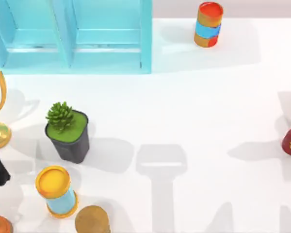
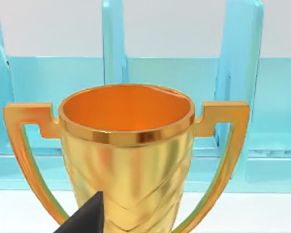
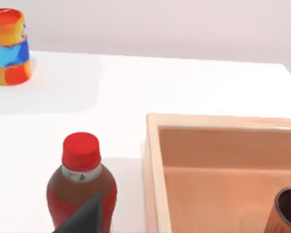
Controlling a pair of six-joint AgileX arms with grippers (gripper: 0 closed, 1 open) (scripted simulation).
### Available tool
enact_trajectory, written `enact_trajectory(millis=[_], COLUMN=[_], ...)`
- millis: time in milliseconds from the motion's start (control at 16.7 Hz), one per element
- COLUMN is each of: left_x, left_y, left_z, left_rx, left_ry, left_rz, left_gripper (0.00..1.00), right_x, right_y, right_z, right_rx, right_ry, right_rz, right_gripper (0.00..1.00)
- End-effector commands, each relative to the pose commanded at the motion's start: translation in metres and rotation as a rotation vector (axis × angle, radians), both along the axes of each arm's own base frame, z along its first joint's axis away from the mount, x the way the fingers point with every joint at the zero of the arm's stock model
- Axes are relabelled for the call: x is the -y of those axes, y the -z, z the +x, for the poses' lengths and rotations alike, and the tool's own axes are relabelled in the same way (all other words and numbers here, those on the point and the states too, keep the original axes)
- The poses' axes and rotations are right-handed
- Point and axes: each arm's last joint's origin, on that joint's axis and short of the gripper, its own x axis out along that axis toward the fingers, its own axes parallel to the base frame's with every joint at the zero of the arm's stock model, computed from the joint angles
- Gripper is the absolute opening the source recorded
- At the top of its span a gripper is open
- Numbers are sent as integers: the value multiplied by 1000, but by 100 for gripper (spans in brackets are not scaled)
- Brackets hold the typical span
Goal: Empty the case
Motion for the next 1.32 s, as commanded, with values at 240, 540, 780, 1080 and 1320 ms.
enact_trajectory(millis=[240,540,780,1080,1320], left_x=[0,0,0,0,0], left_y=[0,0,0,0,0], left_z=[0,0,0,0,0], left_rx=[0,0,0,0,0], left_ry=[0,0,0,0,0], left_rz=[0,0,0,0,0], left_gripper=[100,100,100,100,100], right_x=[14,47,82,117,122], right_y=[-33,-56,-54,-49,-50], right_z=[22,76,118,144,146], right_rx=[-327,-795,-1108,-1320,-1342], right_ry=[59,77,50,8,2], right_rz=[-41,-18,49,126,136], right_gripper=[100,100,100,100,100])
